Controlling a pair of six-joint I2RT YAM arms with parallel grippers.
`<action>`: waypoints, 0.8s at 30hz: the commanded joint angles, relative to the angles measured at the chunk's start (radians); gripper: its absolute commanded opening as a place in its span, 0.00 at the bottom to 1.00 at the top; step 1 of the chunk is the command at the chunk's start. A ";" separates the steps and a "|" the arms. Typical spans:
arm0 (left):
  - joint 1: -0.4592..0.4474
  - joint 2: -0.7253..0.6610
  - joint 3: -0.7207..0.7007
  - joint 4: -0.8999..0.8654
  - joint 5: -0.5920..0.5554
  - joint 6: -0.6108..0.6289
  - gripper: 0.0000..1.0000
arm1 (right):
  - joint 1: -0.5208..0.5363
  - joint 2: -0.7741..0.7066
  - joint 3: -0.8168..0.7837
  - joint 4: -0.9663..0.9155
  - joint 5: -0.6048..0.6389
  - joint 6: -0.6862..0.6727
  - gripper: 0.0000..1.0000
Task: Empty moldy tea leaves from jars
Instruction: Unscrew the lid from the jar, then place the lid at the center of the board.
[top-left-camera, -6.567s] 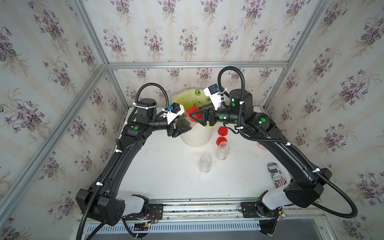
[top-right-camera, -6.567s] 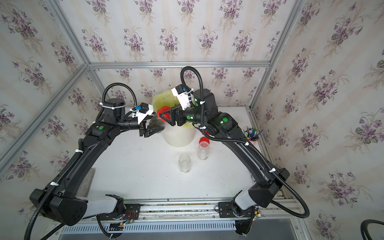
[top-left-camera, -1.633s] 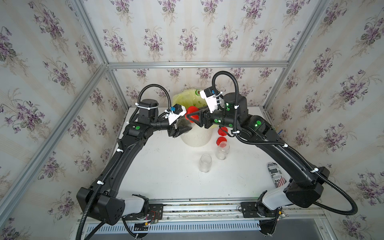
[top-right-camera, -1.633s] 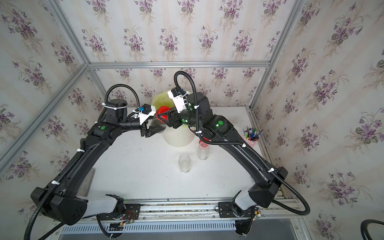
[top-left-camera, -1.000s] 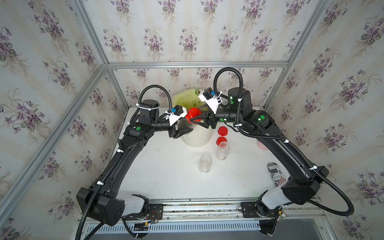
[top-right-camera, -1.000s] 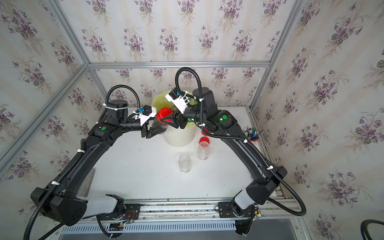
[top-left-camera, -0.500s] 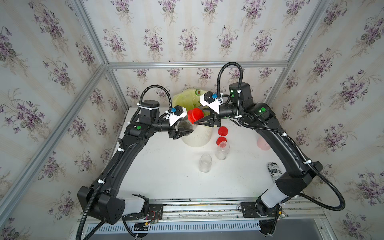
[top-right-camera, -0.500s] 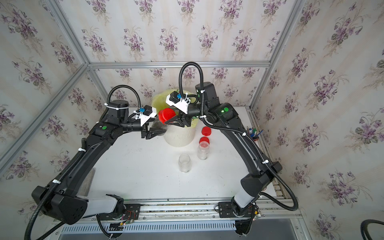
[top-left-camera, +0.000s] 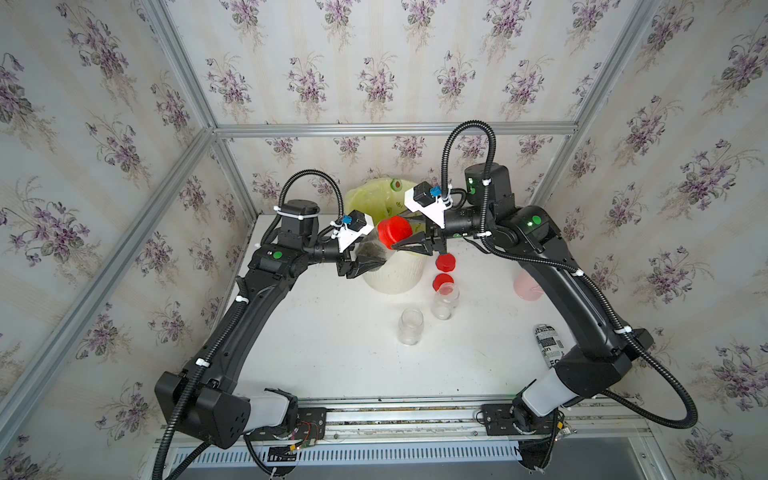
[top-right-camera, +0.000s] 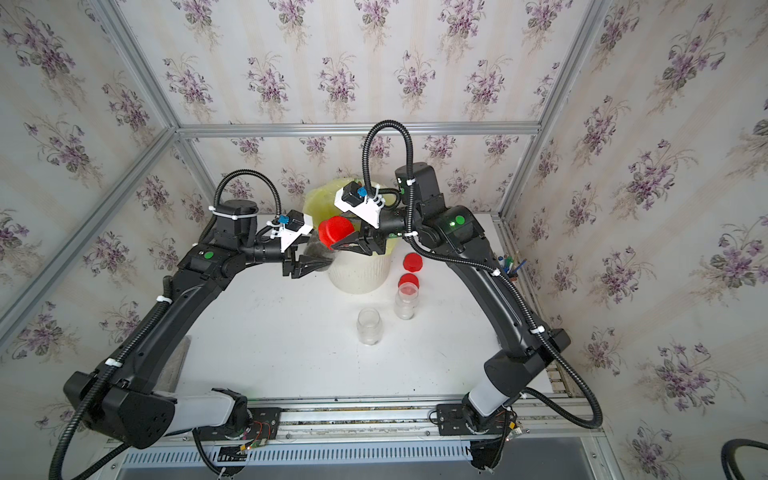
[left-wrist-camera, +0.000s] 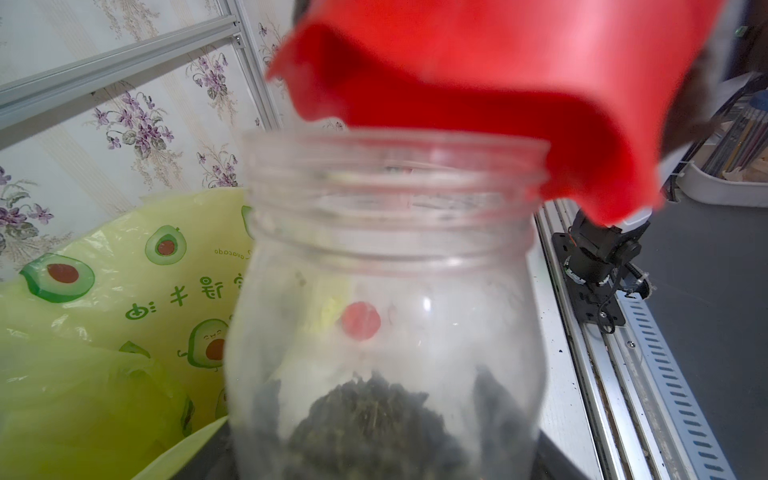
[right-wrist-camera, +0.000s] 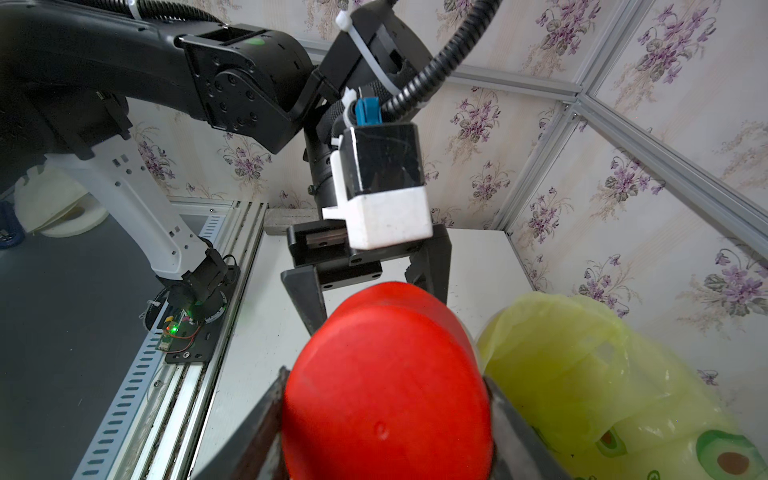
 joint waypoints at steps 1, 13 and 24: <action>0.000 0.001 0.013 0.026 -0.011 0.003 0.56 | 0.001 -0.035 -0.034 0.049 0.028 0.038 0.24; 0.000 0.019 0.055 0.025 -0.053 0.017 0.56 | -0.067 -0.150 -0.150 0.128 0.190 0.233 0.23; 0.000 0.051 0.129 0.026 -0.105 0.041 0.56 | -0.244 -0.176 -0.335 0.187 0.373 0.482 0.23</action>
